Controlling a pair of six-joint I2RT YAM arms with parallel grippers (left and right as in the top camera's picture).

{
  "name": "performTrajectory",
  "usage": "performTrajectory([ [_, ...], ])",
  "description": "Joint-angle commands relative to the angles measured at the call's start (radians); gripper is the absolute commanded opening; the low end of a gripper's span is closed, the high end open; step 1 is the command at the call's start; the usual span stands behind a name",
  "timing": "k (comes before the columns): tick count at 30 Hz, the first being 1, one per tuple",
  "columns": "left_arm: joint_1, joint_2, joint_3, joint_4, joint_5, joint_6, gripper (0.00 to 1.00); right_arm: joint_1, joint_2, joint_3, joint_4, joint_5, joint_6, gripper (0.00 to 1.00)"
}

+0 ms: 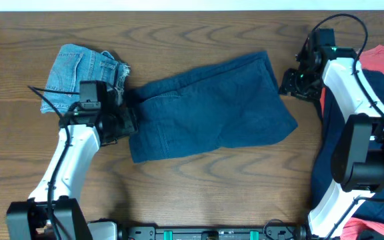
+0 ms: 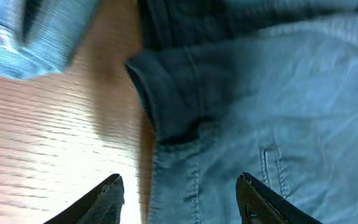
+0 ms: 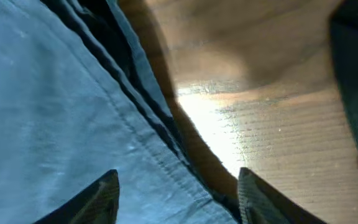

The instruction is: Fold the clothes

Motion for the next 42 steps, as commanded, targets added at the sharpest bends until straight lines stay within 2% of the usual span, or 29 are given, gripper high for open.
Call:
performTrajectory([
  [1, -0.014, 0.06, -0.041, 0.0, -0.005, 0.049, 0.59, 0.008, -0.007, -0.108, 0.058, 0.018, -0.05, 0.63],
  [3, -0.014, 0.093, -0.042, -0.004, 0.006, 0.049, 0.56, 0.008, -0.007, -0.167, 0.108, 0.018, -0.049, 0.63],
  [6, -0.014, 0.115, -0.042, -0.011, 0.007, 0.051, 0.41, 0.008, -0.007, -0.239, 0.158, -0.002, -0.053, 0.62],
  [9, -0.014, 0.116, -0.042, -0.01, 0.007, 0.051, 0.3, 0.009, -0.007, -0.293, 0.2, -0.112, -0.112, 0.56],
  [11, -0.014, 0.116, -0.042, -0.01, 0.005, 0.052, 0.22, 0.01, -0.007, -0.316, 0.219, -0.195, -0.154, 0.44],
  [12, -0.014, 0.116, -0.042, -0.011, 0.005, 0.056, 0.19, 0.01, -0.007, -0.323, 0.221, -0.23, -0.164, 0.31],
  [14, -0.014, 0.116, -0.042, -0.021, 0.005, 0.09, 0.06, 0.009, -0.008, -0.326, 0.195, -0.24, -0.164, 0.1],
  [15, -0.013, 0.116, -0.042, -0.032, 0.005, 0.106, 0.06, 0.008, -0.012, -0.326, 0.171, -0.222, -0.159, 0.02],
  [24, -0.002, 0.102, -0.021, -0.21, -0.022, 0.122, 0.06, 0.006, -0.152, -0.326, -0.199, 0.239, 0.147, 0.01],
  [25, -0.002, 0.096, -0.018, -0.228, -0.025, 0.123, 0.06, 0.006, -0.171, -0.326, -0.227, 0.252, 0.164, 0.09],
  [27, -0.002, 0.08, -0.014, -0.25, -0.025, 0.123, 0.06, 0.008, -0.208, -0.326, -0.259, 0.249, 0.167, 0.49],
  [28, -0.002, 0.069, -0.013, -0.254, -0.025, 0.123, 0.07, 0.008, -0.225, -0.326, -0.262, 0.249, 0.17, 0.57],
  [29, -0.002, 0.056, -0.011, -0.258, -0.024, 0.123, 0.17, 0.008, -0.242, -0.326, -0.255, 0.246, 0.169, 0.64],
  [32, -0.002, 0.012, 0.007, -0.262, -0.021, 0.122, 0.39, 0.007, -0.294, -0.326, -0.176, 0.234, 0.138, 0.72],
  [36, -0.002, -0.061, 0.032, -0.237, -0.02, 0.122, 0.65, 0.007, -0.352, -0.326, 0.004, 0.064, 0.011, 0.71],
  [38, -0.002, -0.09, 0.033, -0.189, -0.02, 0.122, 0.72, 0.008, -0.36, -0.326, 0.082, -0.024, -0.02, 0.72],
  [42, -0.002, -0.09, 0.027, -0.072, -0.021, 0.123, 0.72, 0.011, -0.346, -0.327, 0.172, -0.069, -0.001, 0.66],
])
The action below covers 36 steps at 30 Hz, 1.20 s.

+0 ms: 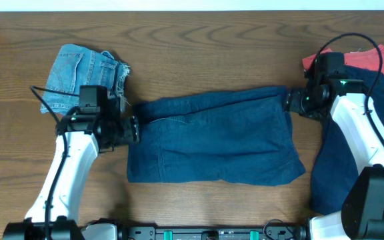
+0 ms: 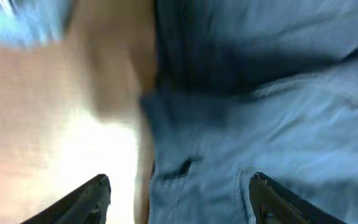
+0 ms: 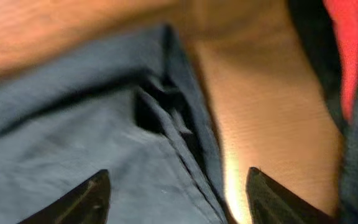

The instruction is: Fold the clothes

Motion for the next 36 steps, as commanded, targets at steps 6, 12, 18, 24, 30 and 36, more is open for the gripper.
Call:
performTrajectory([
  [6, 0.006, 0.13, 0.01, 0.122, -0.005, 0.006, 0.72, 0.011, 0.064, 0.002, 0.05, -0.082, 0.008, 0.64],
  [12, 0.006, 0.216, 0.01, 0.116, 0.029, 0.006, 0.42, 0.012, 0.095, 0.002, 0.06, -0.082, 0.007, 0.63],
  [18, 0.006, 0.196, 0.031, 0.121, 0.109, 0.006, 0.09, 0.018, 0.12, 0.001, 0.111, -0.087, -0.017, 0.61],
  [24, 0.006, 0.142, 0.043, 0.119, 0.123, 0.006, 0.06, 0.024, 0.156, 0.0, 0.116, -0.159, -0.076, 0.45],
  [30, 0.006, 0.117, 0.043, 0.117, 0.123, 0.006, 0.06, 0.022, 0.159, 0.0, 0.111, -0.187, -0.094, 0.11],
  [36, 0.006, 0.111, 0.043, 0.105, 0.123, 0.006, 0.06, -0.002, 0.119, 0.002, 0.115, -0.212, -0.094, 0.01],
])
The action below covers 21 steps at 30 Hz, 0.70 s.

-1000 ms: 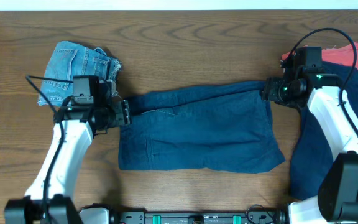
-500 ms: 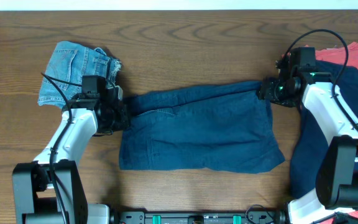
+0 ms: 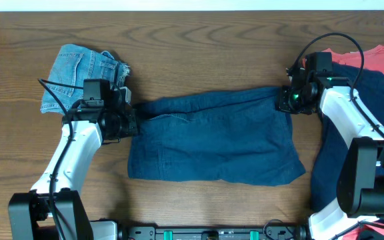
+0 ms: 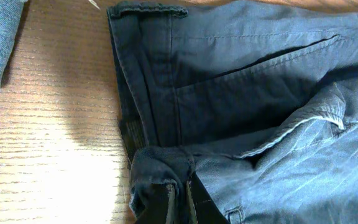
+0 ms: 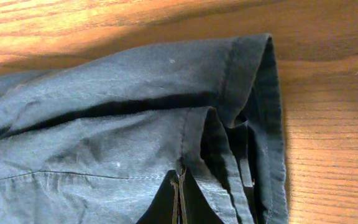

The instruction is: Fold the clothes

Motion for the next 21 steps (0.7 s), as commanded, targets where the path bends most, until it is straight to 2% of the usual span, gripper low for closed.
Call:
performTrajectory([
  [1, 0.006, -0.023, 0.033, -0.003, 0.013, -0.001, 0.06, -0.019, -0.057, 0.002, -0.002, -0.035, -0.015, 0.01],
  [5, 0.006, -0.051, 0.033, -0.002, 0.013, -0.001, 0.08, -0.026, -0.121, 0.002, -0.01, -0.032, -0.014, 0.01],
  [7, 0.006, -0.06, 0.033, -0.002, 0.013, -0.001, 0.13, -0.024, -0.132, 0.002, -0.016, -0.032, -0.015, 0.36],
  [8, 0.006, -0.061, 0.033, -0.002, 0.013, -0.001, 0.17, -0.021, -0.131, 0.002, -0.02, -0.03, -0.015, 0.46],
  [10, 0.006, -0.06, 0.033, -0.003, 0.013, -0.001, 0.24, -0.013, -0.116, -0.002, -0.021, -0.002, -0.015, 0.52],
  [14, 0.006, -0.059, 0.033, -0.002, 0.013, -0.001, 0.25, -0.001, -0.047, -0.007, 0.003, 0.053, -0.015, 0.53],
  [16, 0.006, -0.059, 0.033, -0.002, 0.013, -0.001, 0.3, 0.001, 0.002, -0.007, 0.021, 0.068, -0.015, 0.5],
  [21, 0.006, -0.059, 0.032, -0.026, 0.013, 0.0, 0.41, 0.001, 0.069, -0.007, 0.005, -0.029, -0.043, 0.31],
])
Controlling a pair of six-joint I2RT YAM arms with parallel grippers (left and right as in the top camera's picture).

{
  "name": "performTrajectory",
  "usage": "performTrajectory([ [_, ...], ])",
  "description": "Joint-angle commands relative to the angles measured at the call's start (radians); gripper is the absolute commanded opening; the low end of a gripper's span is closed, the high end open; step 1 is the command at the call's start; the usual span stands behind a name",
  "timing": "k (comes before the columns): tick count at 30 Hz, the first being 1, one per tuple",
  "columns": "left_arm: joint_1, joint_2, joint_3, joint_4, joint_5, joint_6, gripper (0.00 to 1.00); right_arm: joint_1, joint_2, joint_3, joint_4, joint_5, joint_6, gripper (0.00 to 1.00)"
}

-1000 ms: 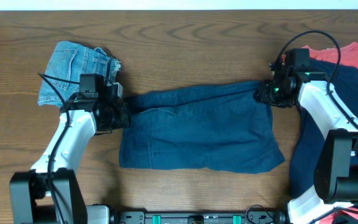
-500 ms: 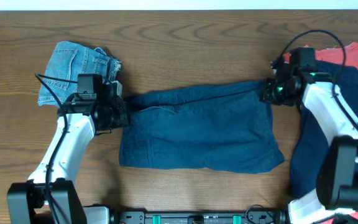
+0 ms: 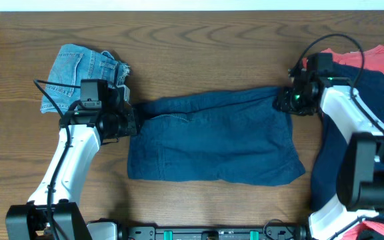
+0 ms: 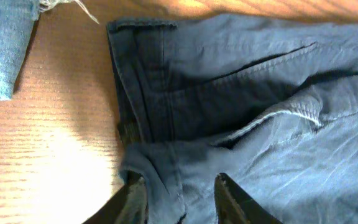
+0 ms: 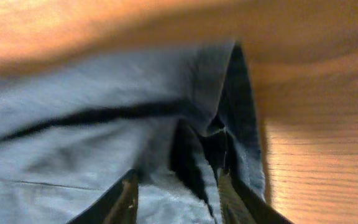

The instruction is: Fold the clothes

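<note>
A pair of dark blue shorts [image 3: 212,143] lies spread flat across the middle of the table. My left gripper [image 3: 131,123] sits at its upper left corner, by the waistband [image 4: 143,93]. Seen from the left wrist, that gripper [image 4: 178,186] is open, with a bunched fold of cloth lying between its fingers. My right gripper [image 3: 282,101] is at the upper right corner. In the right wrist view it [image 5: 178,183] is open too, over the folded hem [image 5: 241,118].
A folded pair of light blue jeans [image 3: 82,73] lies at the back left, close behind the left arm. A heap of red and navy clothes [image 3: 372,100] fills the right edge of the table, under the right arm.
Both grippers were shut on the shorts' upper corners and both are open now. The cloth lies loose between their fingers. The shorts and the arms have barely shifted.
First the shorts lay slanted across the table, with both grippers open at their ends. Then they lay level and spread, grippers still open at the upper corners. After that both grippers were shut on those corners, and now both have let go.
</note>
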Motion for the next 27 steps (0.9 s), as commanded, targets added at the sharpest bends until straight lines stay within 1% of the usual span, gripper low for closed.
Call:
performTrajectory([
  [1, 0.006, -0.007, 0.03, -0.021, 0.01, -0.001, 0.43, 0.013, 0.023, -0.006, -0.005, -0.083, -0.043, 0.26],
  [2, 0.006, -0.007, 0.027, -0.028, 0.01, -0.001, 0.44, 0.013, 0.022, -0.006, -0.002, -0.102, -0.055, 0.21],
  [5, 0.006, -0.007, 0.025, -0.048, -0.013, -0.001, 0.46, 0.012, 0.015, -0.006, 0.006, -0.111, -0.073, 0.18],
  [7, 0.006, -0.007, 0.025, -0.067, -0.051, -0.001, 0.46, 0.011, 0.014, -0.005, 0.016, -0.111, -0.091, 0.18],
  [8, 0.006, -0.007, 0.025, -0.077, -0.074, 0.0, 0.47, 0.011, 0.014, -0.005, 0.022, -0.111, -0.096, 0.19],
  [9, 0.006, -0.007, 0.025, -0.086, -0.092, 0.0, 0.49, 0.011, 0.014, -0.005, 0.029, -0.111, -0.103, 0.22],
  [10, 0.006, -0.007, 0.025, -0.093, -0.101, 0.003, 0.5, 0.011, 0.014, -0.005, 0.039, -0.107, -0.103, 0.32],
  [12, 0.006, -0.007, 0.025, -0.098, -0.101, 0.006, 0.5, 0.009, 0.014, -0.006, 0.055, -0.084, -0.101, 0.43],
  [16, 0.006, -0.007, 0.025, -0.098, -0.101, 0.006, 0.51, -0.001, 0.014, -0.005, 0.069, -0.013, -0.101, 0.44],
  [19, 0.006, -0.007, 0.025, -0.098, -0.101, 0.006, 0.51, -0.01, 0.014, -0.005, 0.071, -0.023, -0.101, 0.41],
  [21, 0.006, -0.007, 0.025, -0.098, -0.101, 0.006, 0.51, -0.01, 0.014, -0.005, 0.071, -0.059, -0.102, 0.31],
  [22, 0.006, -0.007, 0.025, -0.097, -0.101, 0.006, 0.51, -0.01, 0.014, -0.005, 0.072, -0.09, -0.103, 0.29],
  [26, 0.006, -0.007, 0.025, -0.091, -0.101, 0.006, 0.51, -0.01, 0.014, -0.006, 0.079, -0.232, -0.145, 0.27],
  [27, 0.006, -0.007, 0.025, -0.089, -0.101, 0.006, 0.51, -0.01, 0.014, -0.006, 0.082, -0.246, -0.146, 0.24],
])
